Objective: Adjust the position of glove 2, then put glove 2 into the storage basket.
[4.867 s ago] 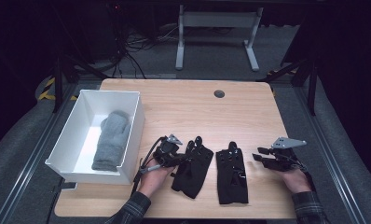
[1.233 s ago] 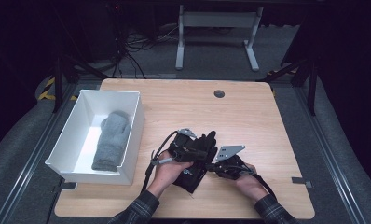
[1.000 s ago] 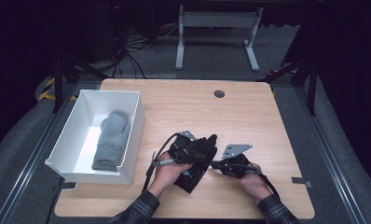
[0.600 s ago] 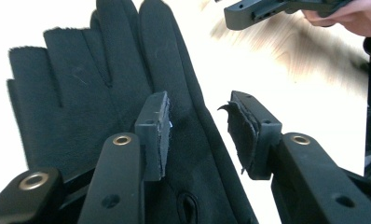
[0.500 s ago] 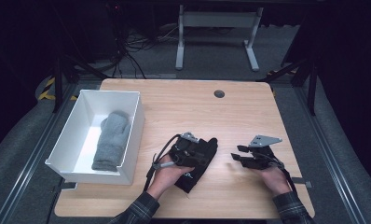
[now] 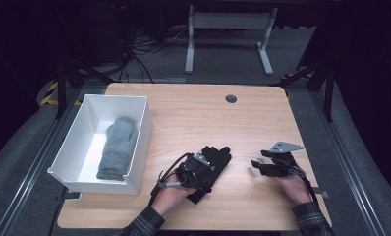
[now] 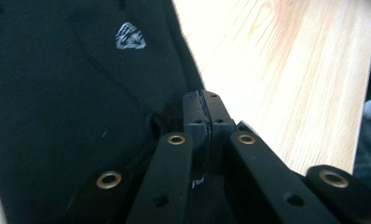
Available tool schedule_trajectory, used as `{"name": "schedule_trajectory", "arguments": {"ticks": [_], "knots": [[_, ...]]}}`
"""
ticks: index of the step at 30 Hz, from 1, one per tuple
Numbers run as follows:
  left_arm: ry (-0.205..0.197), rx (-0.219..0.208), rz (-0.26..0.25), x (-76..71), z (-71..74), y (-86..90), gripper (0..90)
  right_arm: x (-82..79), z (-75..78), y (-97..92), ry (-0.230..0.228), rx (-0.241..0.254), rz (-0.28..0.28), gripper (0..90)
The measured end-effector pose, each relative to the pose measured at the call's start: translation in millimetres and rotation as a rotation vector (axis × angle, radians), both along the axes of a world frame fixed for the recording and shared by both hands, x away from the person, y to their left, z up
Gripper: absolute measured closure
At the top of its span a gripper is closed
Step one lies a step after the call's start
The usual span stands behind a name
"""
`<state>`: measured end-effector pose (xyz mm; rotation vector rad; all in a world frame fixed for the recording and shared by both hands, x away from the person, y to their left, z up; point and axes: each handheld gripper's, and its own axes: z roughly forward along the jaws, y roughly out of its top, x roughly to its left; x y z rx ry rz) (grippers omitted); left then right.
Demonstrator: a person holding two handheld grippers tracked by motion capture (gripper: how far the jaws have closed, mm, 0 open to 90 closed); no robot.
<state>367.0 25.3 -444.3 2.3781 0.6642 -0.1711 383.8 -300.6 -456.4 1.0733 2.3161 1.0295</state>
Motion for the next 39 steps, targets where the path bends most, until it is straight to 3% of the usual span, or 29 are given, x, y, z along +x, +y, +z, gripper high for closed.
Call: {"name": "schedule_trajectory", "arguments": {"ticks": [10,15,19,26,27,29,35,39], "knots": [[-0.022,0.057,0.045,0.4,2.3,28.6,90.0,3.3,-5.7,-4.0,0.014,-0.010,-0.026,31.3],[-0.047,0.044,0.056,0.4,9.6,36.5,88.8,5.1,-9.0,-3.6,0.017,-0.019,-0.027,29.1],[-0.094,0.030,0.062,3.1,18.4,36.9,76.7,5.5,-10.0,-2.7,0.021,-0.015,-0.028,27.7],[-0.155,0.025,0.072,11.0,24.5,32.5,43.7,7.5,-12.1,-2.2,0.015,-0.008,-0.031,20.8],[-0.161,0.026,0.066,14.0,24.8,31.0,43.7,7.8,-12.2,-2.2,0.017,-0.009,-0.035,19.8],[-0.183,0.035,0.065,18.8,24.8,27.6,33.9,7.8,-12.2,-2.4,0.020,-0.012,-0.039,18.3],[-0.200,0.056,0.067,31.5,18.1,19.9,17.7,7.8,-12.3,-2.8,0.022,-0.015,-0.045,16.9],[-0.201,0.085,0.061,36.1,10.3,15.8,14.3,7.5,-12.4,-3.0,0.023,-0.013,-0.042,16.8]]}}
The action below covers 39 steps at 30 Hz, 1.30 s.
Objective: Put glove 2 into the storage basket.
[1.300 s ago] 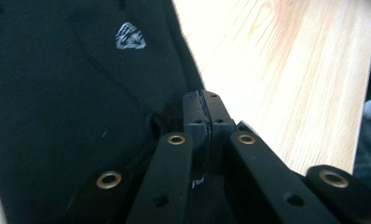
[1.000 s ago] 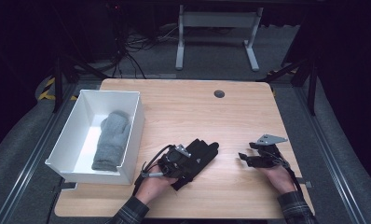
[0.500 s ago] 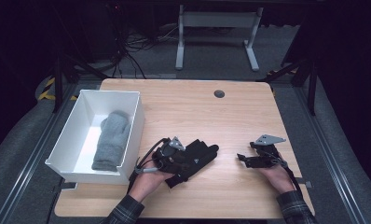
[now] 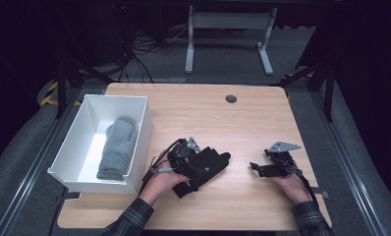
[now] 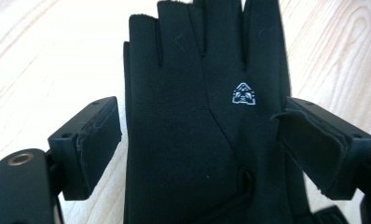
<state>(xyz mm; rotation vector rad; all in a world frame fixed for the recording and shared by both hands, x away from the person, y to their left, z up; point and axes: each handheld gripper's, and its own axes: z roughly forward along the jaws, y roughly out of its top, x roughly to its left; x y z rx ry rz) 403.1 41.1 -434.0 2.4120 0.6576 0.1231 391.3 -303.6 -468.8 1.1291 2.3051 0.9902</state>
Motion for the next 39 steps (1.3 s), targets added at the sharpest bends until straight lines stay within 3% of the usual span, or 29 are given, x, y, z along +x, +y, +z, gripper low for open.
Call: {"name": "schedule_trajectory", "arguments": {"ticks": [5,8,12,14,19,22,28,34,39], "knots": [[-0.010,0.049,0.000,2.6,-8.6,-6.8,11.8,-0.2,0.0,-0.2,0.000,-0.001,0.002,16.7],[0.025,0.067,0.009,7.3,-16.3,-7.3,9.8,-0.2,0.0,-0.1,0.000,-0.001,0.002,16.7],[0.060,0.054,0.009,10.2,-21.4,-4.9,9.3,-0.3,0.0,0.0,0.000,-0.001,0.003,16.6],[0.053,0.052,0.003,10.0,-21.6,-3.2,9.1,-0.3,0.0,0.0,0.000,-0.001,0.003,16.6],[0.045,0.040,-0.032,5.4,-18.8,-2.0,23.4,-0.3,-0.1,0.0,0.000,-0.001,0.004,16.6],[0.052,0.030,-0.050,3.7,-16.9,-1.4,39.9,-0.3,-0.1,0.0,0.000,-0.001,0.004,16.6],[0.119,-0.014,-0.047,6.3,-15.0,1.2,67.9,-0.3,-0.1,0.0,-0.001,-0.001,0.005,16.5],[0.154,-0.036,-0.032,10.1,-13.0,4.2,73.1,-0.7,-0.1,0.1,0.000,-0.001,0.004,16.5],[0.165,-0.057,-0.023,7.6,-1.6,6.1,73.6,-0.9,-0.1,0.1,0.001,0.000,0.003,16.4]]}}
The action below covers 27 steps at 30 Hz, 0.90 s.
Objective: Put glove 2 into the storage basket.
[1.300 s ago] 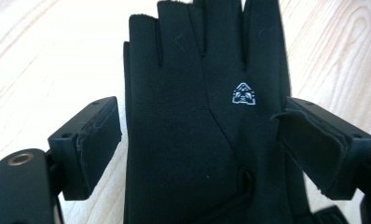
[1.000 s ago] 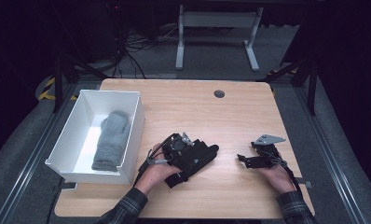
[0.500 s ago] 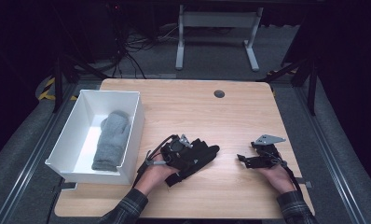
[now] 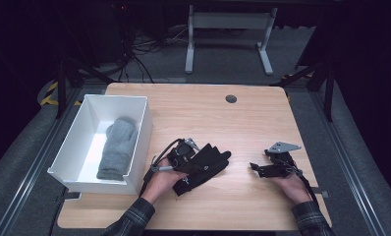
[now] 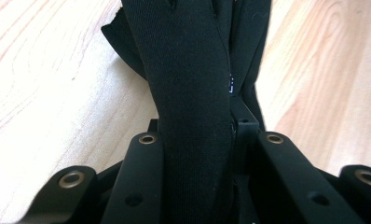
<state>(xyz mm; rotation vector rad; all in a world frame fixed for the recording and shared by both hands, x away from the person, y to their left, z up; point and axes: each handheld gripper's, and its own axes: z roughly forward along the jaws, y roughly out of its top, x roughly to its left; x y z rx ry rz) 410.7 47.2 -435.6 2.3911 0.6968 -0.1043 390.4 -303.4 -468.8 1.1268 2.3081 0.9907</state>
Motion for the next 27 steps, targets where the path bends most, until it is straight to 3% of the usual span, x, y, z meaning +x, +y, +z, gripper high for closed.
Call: {"name": "schedule_trajectory", "arguments": {"ticks": [12,27], "knots": [[-0.021,-0.089,0.035,-10.2,45.4,5.3,73.9,0.5,-0.1,0.0,0.001,0.000,0.001,16.0],[-0.092,-0.088,0.070,-11.4,119.9,20.9,73.8,0.5,-0.1,0.0,0.000,-0.001,0.001,16.0]]}}
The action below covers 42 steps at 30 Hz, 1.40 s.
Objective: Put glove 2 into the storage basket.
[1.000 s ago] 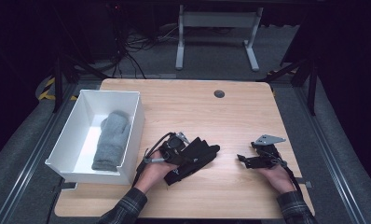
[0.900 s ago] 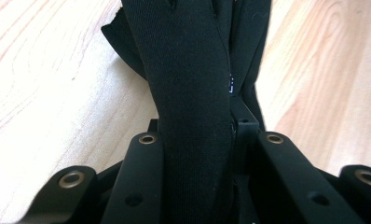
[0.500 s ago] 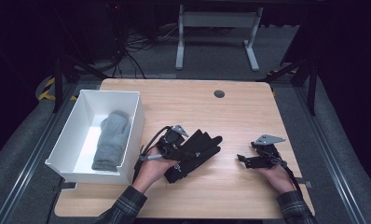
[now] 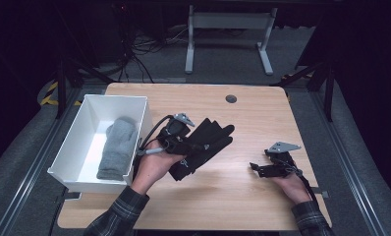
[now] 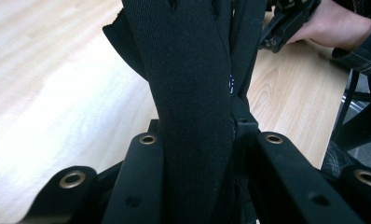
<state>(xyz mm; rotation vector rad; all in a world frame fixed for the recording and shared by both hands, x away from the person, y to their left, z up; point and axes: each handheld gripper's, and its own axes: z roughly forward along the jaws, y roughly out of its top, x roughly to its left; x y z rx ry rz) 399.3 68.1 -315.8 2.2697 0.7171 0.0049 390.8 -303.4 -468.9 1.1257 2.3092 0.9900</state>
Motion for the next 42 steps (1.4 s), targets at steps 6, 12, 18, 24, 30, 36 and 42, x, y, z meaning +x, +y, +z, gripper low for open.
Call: {"name": "schedule_trajectory", "arguments": {"ticks": [6,12,18,24,30,36,42], "knots": [[-0.017,-0.008,0.021,4.9,25.4,15.2,73.8,0.0,0.0,0.0,0.000,0.000,0.000,16.0],[-0.029,-0.022,0.059,9.1,43.5,36.0,73.8,0.0,0.0,0.0,0.000,0.000,0.000,16.0],[-0.043,-0.024,0.104,10.2,57.3,58.8,73.8,0.0,0.0,0.0,0.000,0.000,0.000,16.0],[-0.057,-0.030,0.157,9.7,69.1,85.9,73.8,0.0,0.0,0.1,0.000,-0.001,-0.002,15.9],[-0.067,-0.030,0.220,7.6,73.1,113.8,73.8,-0.1,0.0,0.1,-0.001,-0.002,-0.003,15.8],[-0.076,-0.027,0.328,5.5,71.3,153.9,73.8,-0.2,0.1,0.4,0.001,-0.001,-0.007,15.7],[-0.056,-0.029,0.428,5.3,58.4,190.4,73.8,-0.1,0.0,0.5,0.000,-0.002,-0.009,15.7]]}}
